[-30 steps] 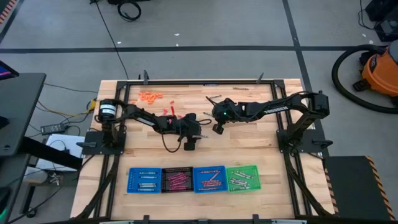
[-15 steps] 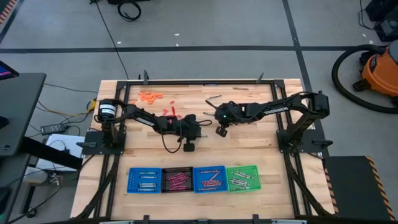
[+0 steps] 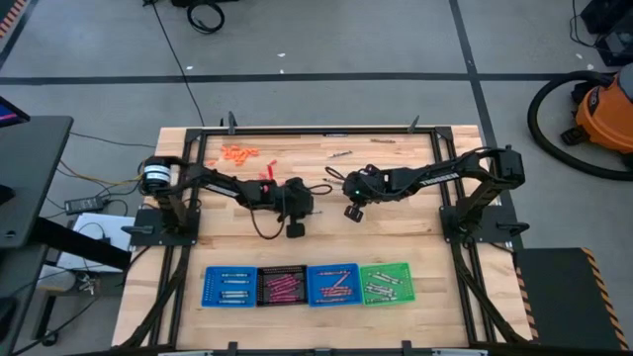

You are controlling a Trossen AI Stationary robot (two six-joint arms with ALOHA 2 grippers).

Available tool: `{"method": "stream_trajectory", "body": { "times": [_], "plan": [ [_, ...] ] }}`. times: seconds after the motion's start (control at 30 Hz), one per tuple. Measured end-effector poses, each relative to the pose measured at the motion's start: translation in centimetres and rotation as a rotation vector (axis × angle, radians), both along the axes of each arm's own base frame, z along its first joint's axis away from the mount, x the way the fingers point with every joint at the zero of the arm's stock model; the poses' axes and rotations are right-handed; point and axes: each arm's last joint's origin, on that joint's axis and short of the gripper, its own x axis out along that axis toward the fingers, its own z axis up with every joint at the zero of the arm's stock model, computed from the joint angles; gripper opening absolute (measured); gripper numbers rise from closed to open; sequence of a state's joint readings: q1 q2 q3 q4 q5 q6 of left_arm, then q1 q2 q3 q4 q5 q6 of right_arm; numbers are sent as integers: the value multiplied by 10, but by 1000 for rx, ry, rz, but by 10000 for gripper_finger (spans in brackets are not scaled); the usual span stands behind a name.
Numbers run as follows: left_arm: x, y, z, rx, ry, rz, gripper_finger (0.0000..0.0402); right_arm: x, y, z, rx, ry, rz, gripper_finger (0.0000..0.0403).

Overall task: Sort crayons
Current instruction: Put the black crayon into the left blue bin

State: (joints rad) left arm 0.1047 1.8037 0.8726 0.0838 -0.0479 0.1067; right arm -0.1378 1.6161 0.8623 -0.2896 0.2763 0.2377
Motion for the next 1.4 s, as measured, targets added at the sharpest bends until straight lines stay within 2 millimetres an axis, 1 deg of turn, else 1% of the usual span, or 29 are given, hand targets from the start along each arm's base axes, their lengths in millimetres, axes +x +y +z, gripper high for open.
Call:
{"method": "stream_trajectory", "body": {
  "times": [0.1,0.27,0.43,0.53,0.73,0.87,0.93,1.03,1.2,1.3,1.4],
  "plan": [
    [-5,-1,15,-29,-3,13,16,-1,2,0,-8,6,-12,28],
    [-13,-15,38,-75,-35,-8,16,0,5,0,-26,6,-23,28],
    [-22,-42,58,-109,-51,-59,16,0,8,0,-23,9,-24,28],
    [-31,-60,69,-140,-46,-90,16,0,9,0,-30,6,-31,28],
    [-59,-93,92,-228,-4,-108,16,0,8,0,-41,3,-42,28],
    [-79,-112,103,-284,30,-114,16,0,8,0,-42,1,-44,28],
    [-85,-122,107,-310,33,-119,16,0,8,0,-42,-4,-45,28],
    [-97,-137,107,-336,81,-121,16,1,8,1,-43,-14,-45,28],
    [-119,-162,100,-335,204,-127,16,2,8,2,-42,-29,-47,28],
    [-134,-174,95,-316,276,-127,16,3,8,2,-42,-33,-47,28],
    [-147,-185,94,-311,317,-149,16,3,8,2,-42,-37,-48,28]
  ]
}}
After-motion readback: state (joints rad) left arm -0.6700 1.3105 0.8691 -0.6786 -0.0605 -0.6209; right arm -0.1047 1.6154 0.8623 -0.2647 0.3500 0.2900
